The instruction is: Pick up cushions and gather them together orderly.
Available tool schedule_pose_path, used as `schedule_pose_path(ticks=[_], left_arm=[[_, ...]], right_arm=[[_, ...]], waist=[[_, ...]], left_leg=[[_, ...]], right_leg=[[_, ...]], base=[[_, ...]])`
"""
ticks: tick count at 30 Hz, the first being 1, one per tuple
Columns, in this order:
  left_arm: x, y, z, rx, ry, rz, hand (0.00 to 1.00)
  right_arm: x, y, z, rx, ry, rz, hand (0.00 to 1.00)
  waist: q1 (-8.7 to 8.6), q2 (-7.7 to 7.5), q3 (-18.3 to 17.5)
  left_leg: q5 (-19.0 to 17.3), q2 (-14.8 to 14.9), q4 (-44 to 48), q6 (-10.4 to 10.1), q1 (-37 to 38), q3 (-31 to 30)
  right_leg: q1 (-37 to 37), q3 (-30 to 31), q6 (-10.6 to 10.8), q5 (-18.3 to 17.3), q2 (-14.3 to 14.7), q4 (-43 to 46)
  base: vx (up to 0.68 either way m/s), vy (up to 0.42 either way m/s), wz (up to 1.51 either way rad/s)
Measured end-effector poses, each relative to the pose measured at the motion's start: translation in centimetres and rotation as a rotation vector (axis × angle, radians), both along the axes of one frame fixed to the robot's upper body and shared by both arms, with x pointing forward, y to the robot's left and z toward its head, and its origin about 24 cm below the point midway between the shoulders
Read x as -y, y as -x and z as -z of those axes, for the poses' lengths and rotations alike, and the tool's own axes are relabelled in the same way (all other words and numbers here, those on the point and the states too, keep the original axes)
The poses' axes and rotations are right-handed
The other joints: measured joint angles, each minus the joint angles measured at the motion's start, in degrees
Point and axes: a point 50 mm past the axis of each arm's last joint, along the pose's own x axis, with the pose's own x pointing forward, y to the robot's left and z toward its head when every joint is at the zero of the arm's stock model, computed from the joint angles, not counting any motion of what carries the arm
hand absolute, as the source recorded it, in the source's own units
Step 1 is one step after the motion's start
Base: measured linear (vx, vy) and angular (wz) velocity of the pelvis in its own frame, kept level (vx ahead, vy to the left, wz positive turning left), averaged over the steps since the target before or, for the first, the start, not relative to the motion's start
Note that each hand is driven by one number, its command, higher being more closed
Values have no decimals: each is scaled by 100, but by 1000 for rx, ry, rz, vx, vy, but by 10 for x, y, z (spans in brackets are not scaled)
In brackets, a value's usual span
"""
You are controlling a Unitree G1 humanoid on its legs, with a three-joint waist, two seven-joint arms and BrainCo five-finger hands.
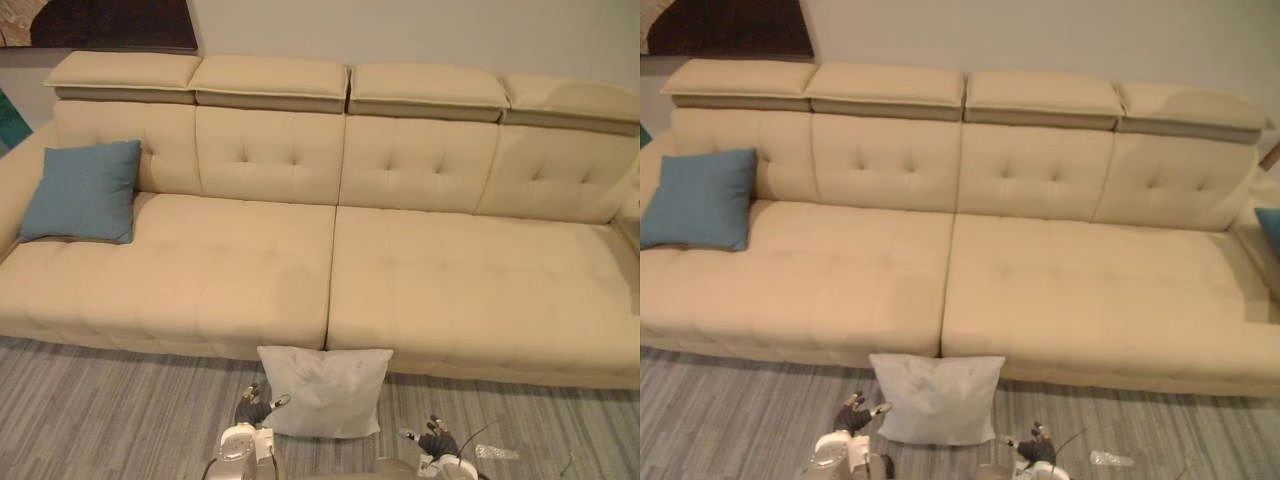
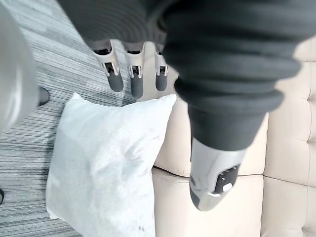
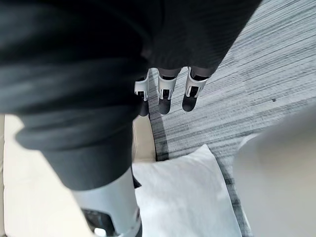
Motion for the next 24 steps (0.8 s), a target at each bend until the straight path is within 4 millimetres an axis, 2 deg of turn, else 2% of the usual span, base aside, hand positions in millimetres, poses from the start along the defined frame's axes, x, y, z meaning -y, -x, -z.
schedule_pose_path(ticks=[3, 5, 6, 8, 10, 12, 14, 17, 18, 19, 21, 23, 24], left_arm=[[1, -1, -1, 6, -6, 4, 0], [-3, -6, -4, 26, -16, -30, 0], [-4, -10, -6, 40, -21, -37, 0], [-7, -34, -20, 128, -29, -66, 0], [-15, -45, -28, 173, -47, -97, 0], [-31, -62, -42, 240, -76, -148, 0], [-39, -75, -53, 287, -85, -160, 0], [-53, -118, -92, 452, -121, -174, 0], [-55, -125, -99, 477, -124, -180, 0], [-59, -145, -120, 552, -133, -198, 0], [-65, -165, -146, 636, -137, -211, 0], [-73, -188, -183, 747, -156, -235, 0], [-74, -192, -190, 766, -161, -237, 0]], right_arm=[[6, -3, -2, 11, 20, 10, 0], [13, -14, -6, 49, 36, 44, 0], [16, -19, -8, 64, 44, 50, 0], [29, -43, -20, 139, 74, 81, 0], [36, -60, -31, 202, 90, 105, 0], [44, -86, -50, 310, 107, 158, 0], [50, -99, -61, 363, 121, 185, 0], [64, -136, -97, 519, 178, 195, 0], [65, -142, -102, 539, 184, 194, 0], [68, -161, -121, 611, 193, 196, 0], [68, -182, -146, 703, 195, 196, 0], [68, -208, -179, 809, 201, 203, 0], [68, -212, -185, 829, 196, 206, 0]], waist=[[19, 108, 62], [27, 157, 173], [26, 204, 277], [23, 337, 754], [25, 339, 985], [27, 252, 1299], [32, 183, 1472], [27, 84, 1790], [22, 78, 1849], [22, 60, 2040], [10, 64, 2137], [-1, 66, 2191], [-1, 60, 2227]], left_leg=[[-16, -38, 30, 25, -38, 21], [-48, 12, 264, 52, -359, 42], [-77, 42, 372, 55, -506, 29], [-200, 168, 1031, 56, -1274, -60], [-245, 238, 1371, 38, -1775, -104], [-318, 364, 1850, 55, -2465, -178], [-343, 429, 2076, 57, -2768, -213], [-404, 549, 2719, 96, -3853, -381], [-408, 563, 2799, 103, -3986, -390], [-418, 614, 3006, 121, -4356, -410], [-418, 634, 3243, 137, -4901, -448], [-390, 637, 3546, 177, -5668, -503], [-384, 639, 3584, 179, -5759, -509]], right_leg=[[-96, 55, 59, -42, -34, 123], [-526, 90, 28, -170, -27, 546], [-667, 92, 16, -209, -15, 694], [-1439, 77, -56, -418, 10, 1481], [-1974, 78, -90, -521, 26, 1915], [-2685, 85, -144, -608, 115, 2435], [-2983, 76, -176, -664, 149, 2669], [-4047, 75, -253, -713, 195, 3332], [-4185, 78, -260, -718, 198, 3413], [-4561, 85, -263, -719, 208, 3620], [-5111, 99, -269, -716, 215, 3886], [-5883, 110, -271, -715, 212, 4223], [-5976, 112, -271, -715, 211, 4275]], base=[[-22, 49, -1], [-97, -34, -7], [-188, -60, 3], [-274, -89, 10], [-247, -86, 3], [-195, -74, -8], [-149, -67, -3], [-142, -44, -1], [-175, -19, -6], [-149, -7, -8], [-149, 4, -6], [-93, -7, -1], [-62, -16, 2]])
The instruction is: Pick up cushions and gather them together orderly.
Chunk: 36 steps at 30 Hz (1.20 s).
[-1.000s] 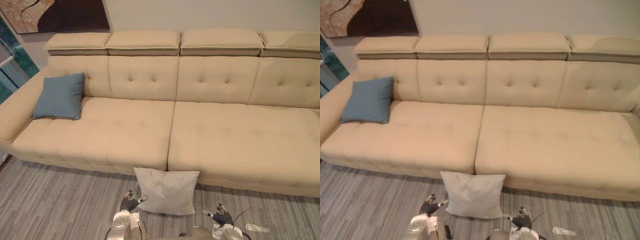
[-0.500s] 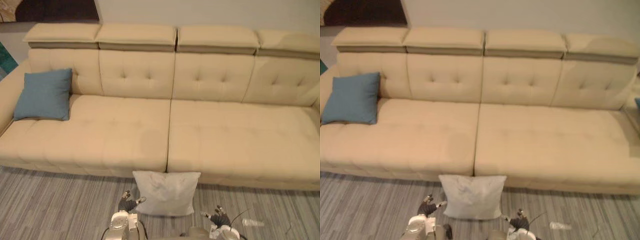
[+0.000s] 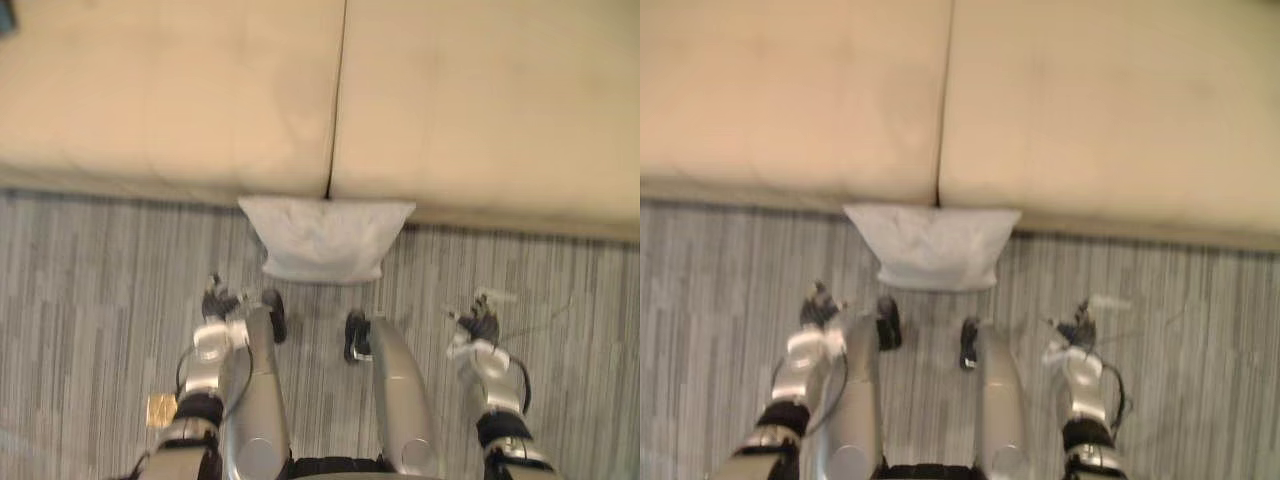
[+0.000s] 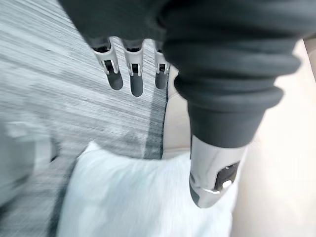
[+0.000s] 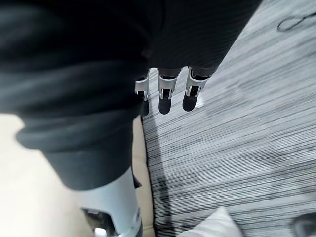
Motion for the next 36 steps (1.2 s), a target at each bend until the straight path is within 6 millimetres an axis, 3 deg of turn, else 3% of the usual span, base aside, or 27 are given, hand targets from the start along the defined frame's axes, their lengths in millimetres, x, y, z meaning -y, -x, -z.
schedule_pose_path(ticks=[2, 6, 9, 10, 12, 16, 17, 18, 19, 31, 34, 36], left_arm=[[-3, -17, -34, 95, -14, -1, 0], [2, -31, -74, 212, -32, 2, 0], [21, -46, -111, 311, -62, 55, 0], [24, -47, -115, 319, -68, 63, 0], [39, -53, -130, 353, -109, 105, 0], [61, -59, -157, 419, -135, 153, 0], [69, -61, -165, 436, -126, 160, 0], [71, -61, -167, 440, -122, 160, 0], [75, -62, -171, 446, -121, 162, 100], [89, -58, -191, 510, -79, 127, 100], [97, -52, -180, 512, -61, 161, 100], [109, -42, -162, 518, -17, 200, 100]], right_arm=[[-2, -20, -33, 107, -11, -1, 0], [-13, -44, -78, 245, -15, -29, 0], [-29, -61, -122, 374, -37, -69, 0], [-32, -63, -127, 387, -35, -80, 0], [-54, -72, -154, 452, -24, -145, 0], [-90, -78, -180, 520, -49, -238, 0], [-103, -79, -188, 538, -59, -265, 100], [-106, -79, -190, 542, -64, -268, 100], [-111, -80, -194, 549, -68, -272, 100], [-111, -75, -196, 571, -220, -215, 100], [-108, -66, -182, 586, -254, -202, 100], [-103, -52, -163, 611, -296, -178, 100]], waist=[[-7, 13, 35], [-19, 15, 39], [-19, 15, 43], [-20, 14, 46], [-31, 14, 46], [-64, 16, 51], [-84, 15, 52], [-97, 15, 52], [-136, 15, 52], [-242, 1, 59], [-263, -1, 56], [-275, -2, 38]], left_leg=[[78, -3, 205, 3, -587, -17], [101, 9, 469, 34, -1222, -26], [153, 21, 597, 78, -1695, -28], [159, 25, 609, 82, -1742, -29], [166, 62, 695, 93, -1953, -34], [211, 48, 710, 108, -2162, -41], [242, 21, 678, 106, -2211, -39], [257, 8, 667, 108, -2224, -42], [285, -14, 653, 103, -2256, -57], [471, -110, 387, 34, -2130, -174], [482, -117, 224, 28, -1712, -139], [513, -129, -116, 6, -1030, -99]], right_leg=[[-607, 11, 1, 0, -33, 272], [-1274, 50, 3, -1, -53, 586], [-1772, 78, 31, 27, -57, 761], [-1825, 78, 36, 35, -57, 771], [-2040, 88, 38, 53, -54, 859], [-2262, 78, 37, 66, -78, 912], [-2316, 74, 33, 68, -102, 913], [-2329, 70, 32, 69, -112, 912], [-2353, 51, 31, 70, -130, 910], [-2180, -104, -33, 164, -196, 699], [-1766, -106, -54, 183, -201, 546], [-1108, -109, -23, 256, -171, 202]], base=[[-66, -18, 4], [-77, -6, 0], [-76, -2, 1], [-56, 4, -4], [-43, 11, -3], [-17, 13, 3], [-10, 15, 9], [-8, 18, 13], [1, 21, 8], [6, 21, 5], [-1, 1, -2], [-5, -7, -6]])
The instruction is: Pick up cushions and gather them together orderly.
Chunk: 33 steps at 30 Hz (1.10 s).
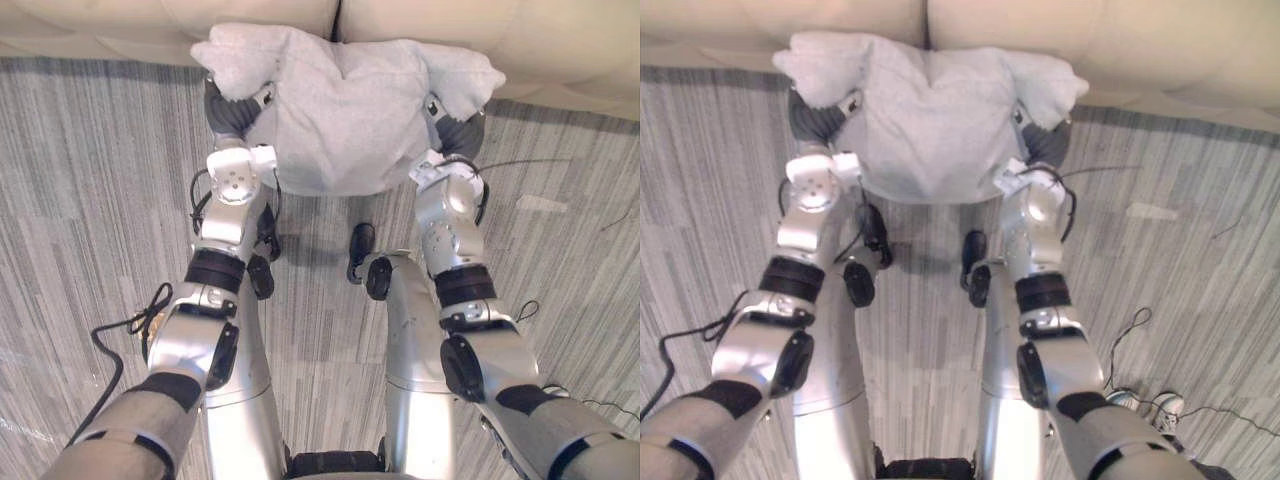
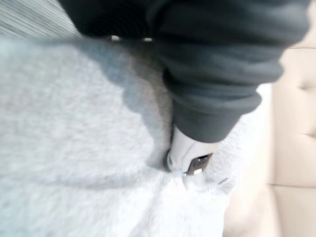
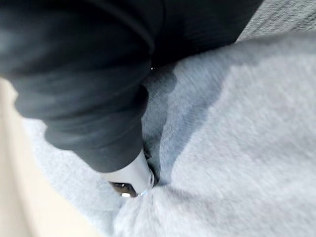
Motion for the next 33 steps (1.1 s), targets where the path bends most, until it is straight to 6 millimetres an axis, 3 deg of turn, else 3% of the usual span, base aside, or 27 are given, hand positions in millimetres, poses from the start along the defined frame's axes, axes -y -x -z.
schedule_pose_path(ticks=[5, 9, 11, 15, 17, 23, 26, 28, 29, 30, 32, 33], left_arm=[[19, 25, 23, 46, 51, 81, 100], [40, 53, 60, 0, 114, 156, 100], [44, 73, 90, -73, 146, 174, 100], [35, 97, 118, -143, 184, 169, 100], [28, 114, 133, -181, 213, 161, 100], [18, 138, 159, -267, 192, 169, 100], [17, 142, 171, -320, 173, 188, 100], [15, 146, 177, -354, 154, 201, 100], [15, 146, 177, -359, 149, 204, 100], [14, 147, 181, -373, 132, 210, 100], [13, 146, 181, -373, 129, 210, 100], [12, 146, 182, -379, 125, 209, 100]], right_arm=[[10, 32, 20, 76, -30, 43, 100], [26, 69, 50, 78, -31, 97, 100], [29, 96, 74, 35, -3, 97, 100], [26, 123, 100, -39, 63, 54, 100], [23, 141, 123, -120, 89, 5, 100], [22, 158, 154, -261, 161, -52, 100], [25, 158, 173, -351, 197, -62, 100], [26, 161, 185, -420, 218, -74, 100], [26, 161, 188, -433, 220, -77, 100], [27, 163, 194, -466, 227, -86, 100], [28, 162, 194, -466, 243, -106, 100], [29, 162, 194, -468, 254, -116, 100]], waist=[[13, -2, -39], [17, 3, -222], [41, -5, -704], [85, 2, -997], [117, 11, -1325], [104, 80, -1837], [54, 84, -1871], [-15, 72, -1884], [-19, 72, -1886], [-49, 67, -1993], [-26, 145, -2039], [-16, 205, -2047]], left_leg=[[70, -44, -716, -10, 1307, 153], [98, -121, -1393, -16, 2542, 281], [123, -159, -1755, -56, 3090, 409], [101, -227, -2208, -55, 4029, 534], [42, -209, -2510, -90, 4536, 607], [-370, -216, -2610, -124, 5265, 912], [-584, -212, -2616, -80, 5628, 1056], [-676, -244, -2662, -38, 5935, 1065], [-719, -253, -2716, 17, 6019, 1065], [-715, -294, -2962, -6, 6211, 1075], [-702, -294, -3298, -27, 6438, 1064], [-700, -288, -3538, -33, 6614, 1029]], right_leg=[[1228, 33, 17, 141, 33, -735], [2454, 30, 77, 219, 32, -1477], [2995, 60, 105, 264, 27, -1893], [3946, 68, 174, 298, 18, -2449], [4485, 83, 260, 359, 74, -2922], [5169, 443, 444, 404, 144, -3440], [5137, 580, 913, 558, 121, -2798], [5029, 566, 1101, 731, 46, -2223], [4983, 578, 1106, 763, 10, -2105], [5005, 523, 874, 648, -30, -2162], [4887, 462, 714, 524, -2, -2739], [4740, 502, 651, 713, 52, -3340]], base=[[30, -6, -9], [103, 15, -3], [198, 36, -5], [184, 44, -8], [158, 49, -13], [122, 81, -32], [143, 68, -29], [123, 61, -13], [122, 15, -1], [139, -26, -7], [190, -46, -19], [168, -47, -21]])
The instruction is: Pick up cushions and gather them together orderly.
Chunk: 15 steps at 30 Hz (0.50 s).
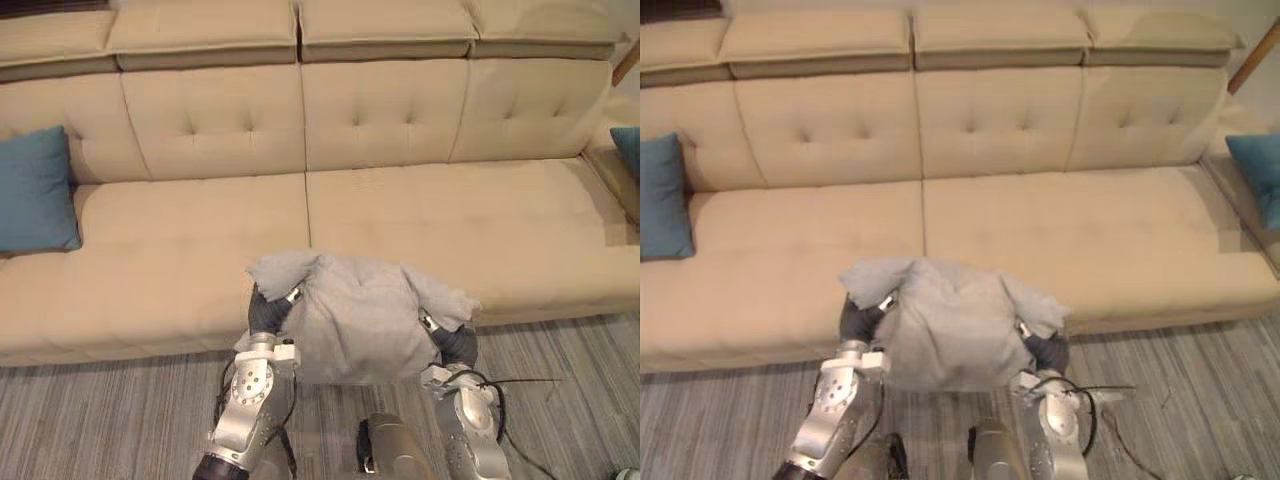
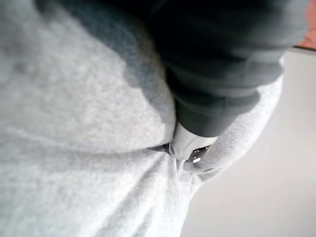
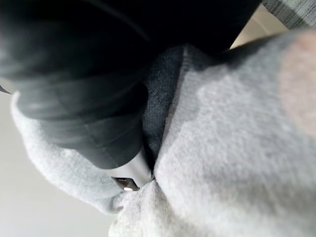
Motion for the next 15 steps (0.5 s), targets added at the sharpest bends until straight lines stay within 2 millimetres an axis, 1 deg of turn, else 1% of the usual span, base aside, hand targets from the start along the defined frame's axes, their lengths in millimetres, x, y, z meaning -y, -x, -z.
schedule_pose_path(ticks=[1, 2, 3, 4, 5, 6, 7, 8, 9, 10, 11, 12, 13, 14, 15], left_arm=[[-1, 0, 1, -3, -4, 2, 100], [-2, 1, 4, -12, -19, 13, 100], [-3, 0, 6, -18, -26, 19, 100], [1, 1, 13, -52, -22, 27, 100], [1, 1, 14, -57, -28, 35, 100], [1, 1, 15, -58, -30, 39, 100], [9, 0, 17, -70, -20, 73, 100], [11, 1, 17, -73, -13, 81, 100], [14, 2, 18, -77, -1, 95, 100], [18, 2, 17, -78, 22, 107, 100], [22, 2, 17, -77, 38, 108, 100], [23, 2, 16, -77, 42, 108, 100], [24, 2, 15, -72, 49, 107, 100], [25, 2, 14, -69, 57, 107, 100], [26, 2, 14, -67, 61, 108, 100]], right_arm=[[0, 0, 1, -4, 2, -2, 100], [1, 0, 4, -19, 5, -3, 100], [1, 0, 6, -26, 5, -4, 100], [5, -3, 7, -38, 34, -12, 100], [9, -8, 4, -27, 54, -17, 100], [10, -9, 3, -22, 57, -16, 100], [17, -7, 3, -24, 59, 18, 100], [19, -6, 3, -25, 59, 25, 100], [21, -4, 3, -27, 62, 34, 100], [26, 2, 0, -24, 62, 51, 100], [26, 9, -5, -11, 63, 55, 100], [27, 11, -6, -6, 63, 56, 100], [27, 16, -13, 20, 63, 58, 100], [27, 18, -19, 44, 65, 59, 100], [27, 18, -21, 52, 66, 61, 100]], waist=[[-11, 6, -5], [-66, -70, -77], [-119, -130, -101], [-194, 41, -148], [-137, 95, -151], [-148, 99, -154], [-193, 111, -167], [-202, 118, -171], [-219, 129, -176], [-222, 132, -176], [-206, 138, -180], [-199, 142, -183], [-142, 135, -195], [-73, 143, -241], [-56, 151, -264]], left_leg=[[11, -3, -79, -20, 71, -18], [61, -90, -219, -250, 208, -121], [36, -149, -214, -318, 256, -180], [48, -56, -234, -407, 304, -465], [140, -12, -385, -541, 358, -628], [168, -6, -422, -570, 384, -636], [243, 24, -428, -601, 516, -720], [246, 49, -365, -607, 561, -776], [245, 117, -151, -608, 539, -857], [257, 238, 562, -596, 302, -969], [400, 410, 1449, -441, -40, -920], [489, 466, 1694, -391, -143, -899], [860, 661, 2386, -230, -425, -688], [965, 846, 2748, -100, -547, -430], [931, 882, 2803, -61, -571, -343]], right_leg=[[-26, 58, 7, 177, 31, -326], [83, 228, 11, 983, 48, -1493], [136, 252, 9, 1550, -3, -1683], [189, 200, -299, 1692, 126, -1626], [18, 241, -414, 1483, 237, -1310], [-45, 243, -436, 1371, 251, -1154], [-75, 174, -475, 990, 275, -713], [-39, 133, -487, 910, 284, -668], [92, 34, -540, 802, 298, -676], [352, -146, -605, 709, 298, -771], [629, -312, -655, 655, 309, -866], [719, -362, -675, 642, 312, -908], [1002, -451, -734, 603, 310, -1081], [1170, -486, -773, 566, 281, -1206], [1213, -508, -794, 549, 264, -1247]], base=[[250, -74, -6], [231, -80, 14], [332, -147, 18], [403, -193, -16], [341, -165, -28], [329, -183, -15], [188, -123, 16], [276, -175, 30], [199, -131, 40], [218, -155, 61], [130, -103, 58], [174, -110, 49], [153, -76, 28], [178, -76, 23], [119, -2, 25]])
